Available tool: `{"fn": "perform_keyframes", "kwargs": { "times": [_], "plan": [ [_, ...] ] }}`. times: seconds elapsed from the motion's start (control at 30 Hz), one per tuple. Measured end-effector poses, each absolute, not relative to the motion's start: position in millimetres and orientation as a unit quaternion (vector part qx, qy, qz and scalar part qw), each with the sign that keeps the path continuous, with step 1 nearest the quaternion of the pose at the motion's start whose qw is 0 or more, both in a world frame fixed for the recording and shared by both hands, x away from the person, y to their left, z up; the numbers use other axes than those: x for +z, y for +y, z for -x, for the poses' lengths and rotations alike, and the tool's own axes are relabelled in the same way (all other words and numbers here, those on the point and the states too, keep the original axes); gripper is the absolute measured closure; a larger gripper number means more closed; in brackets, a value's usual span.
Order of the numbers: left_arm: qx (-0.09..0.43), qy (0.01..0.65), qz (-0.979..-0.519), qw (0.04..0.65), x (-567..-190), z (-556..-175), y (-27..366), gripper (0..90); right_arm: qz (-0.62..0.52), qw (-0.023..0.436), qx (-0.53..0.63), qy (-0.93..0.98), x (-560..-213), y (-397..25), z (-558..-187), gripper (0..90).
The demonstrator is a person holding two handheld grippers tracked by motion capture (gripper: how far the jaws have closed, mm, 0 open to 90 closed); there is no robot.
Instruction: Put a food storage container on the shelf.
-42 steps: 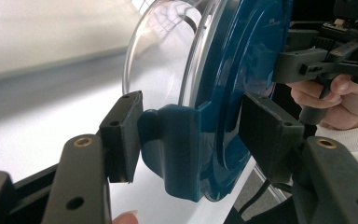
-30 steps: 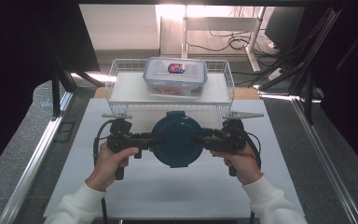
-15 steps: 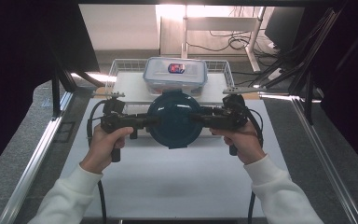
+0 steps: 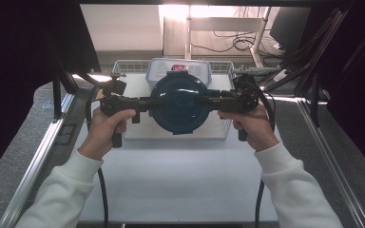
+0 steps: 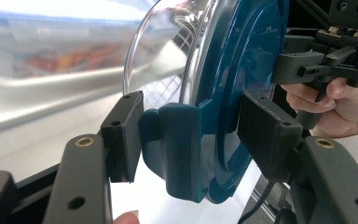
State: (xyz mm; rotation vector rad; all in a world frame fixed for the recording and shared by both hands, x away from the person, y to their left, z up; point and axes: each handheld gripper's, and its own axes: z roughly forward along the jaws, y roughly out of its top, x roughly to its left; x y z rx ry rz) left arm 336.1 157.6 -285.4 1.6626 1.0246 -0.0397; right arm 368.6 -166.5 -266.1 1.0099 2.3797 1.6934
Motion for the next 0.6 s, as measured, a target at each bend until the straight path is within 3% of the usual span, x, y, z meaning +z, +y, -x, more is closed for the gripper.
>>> {"fn": "perform_keyframes", "kwargs": {
  "times": [0.6],
  "plan": [
    [-0.009,0.426,-0.71,0.561,-226,-389,165,42.1,-0.331,0.023,0.562,0.758,-209,-162,-417,42.2]
  ]
}}
